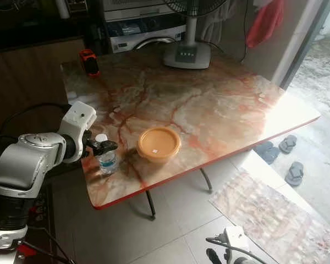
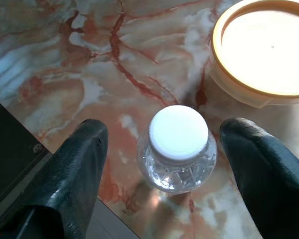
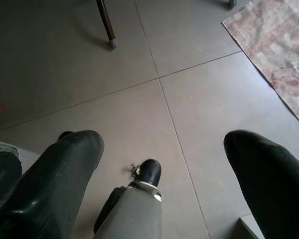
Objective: Restocking fridge
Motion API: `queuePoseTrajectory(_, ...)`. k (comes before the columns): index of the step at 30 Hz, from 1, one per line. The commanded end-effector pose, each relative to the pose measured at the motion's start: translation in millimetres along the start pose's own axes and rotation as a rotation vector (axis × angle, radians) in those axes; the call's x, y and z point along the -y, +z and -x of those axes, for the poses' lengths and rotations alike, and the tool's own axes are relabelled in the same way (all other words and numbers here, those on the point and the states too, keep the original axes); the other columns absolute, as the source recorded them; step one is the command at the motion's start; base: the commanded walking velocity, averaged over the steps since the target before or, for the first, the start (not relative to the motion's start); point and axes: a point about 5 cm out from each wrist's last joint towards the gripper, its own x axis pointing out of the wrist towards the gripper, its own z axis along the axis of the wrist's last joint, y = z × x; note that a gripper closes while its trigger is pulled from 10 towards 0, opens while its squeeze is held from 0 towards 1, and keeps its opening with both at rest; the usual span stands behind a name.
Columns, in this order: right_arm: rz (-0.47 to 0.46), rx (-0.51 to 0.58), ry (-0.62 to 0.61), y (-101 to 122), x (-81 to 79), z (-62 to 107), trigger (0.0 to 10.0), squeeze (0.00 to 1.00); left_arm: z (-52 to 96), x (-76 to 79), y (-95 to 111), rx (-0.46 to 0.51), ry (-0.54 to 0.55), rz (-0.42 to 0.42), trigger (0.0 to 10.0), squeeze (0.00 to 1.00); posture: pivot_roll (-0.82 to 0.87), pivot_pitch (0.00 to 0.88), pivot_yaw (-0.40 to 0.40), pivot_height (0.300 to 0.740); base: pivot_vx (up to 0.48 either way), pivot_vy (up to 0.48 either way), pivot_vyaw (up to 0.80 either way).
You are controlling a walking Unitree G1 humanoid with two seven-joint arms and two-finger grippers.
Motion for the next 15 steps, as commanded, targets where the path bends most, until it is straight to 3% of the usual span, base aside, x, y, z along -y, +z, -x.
queuePoseTrajectory(1,0.009,-0.014,-0.001,-1.5,1.9,0.6,10.0,0.0,1.1,-4.2,2.0,0.01,0.032,-0.005,1.2,0.0,0.13,0.0,-0.01,0.74,0.0,0.0,0.0)
queuePoseTrajectory(2,0.009,-0.014,-0.001,-1.6,2.1,0.7,10.0,0.0,0.8,-3.7,2.0,0.011,0.031,-0.004,0.0,0.0,0.13,0.0,-0.011,0.74,0.0,0.0,0.0)
queuePoseTrajectory(15,0.02,-0.023,0.011,-2.1,2.1,0.8,10.0,0.0,-1.3,-0.5,3.1,0.016,0.013,0.001,0.0,0.0,0.13,0.0,-0.009,0.74,0.0,0.0,0.0)
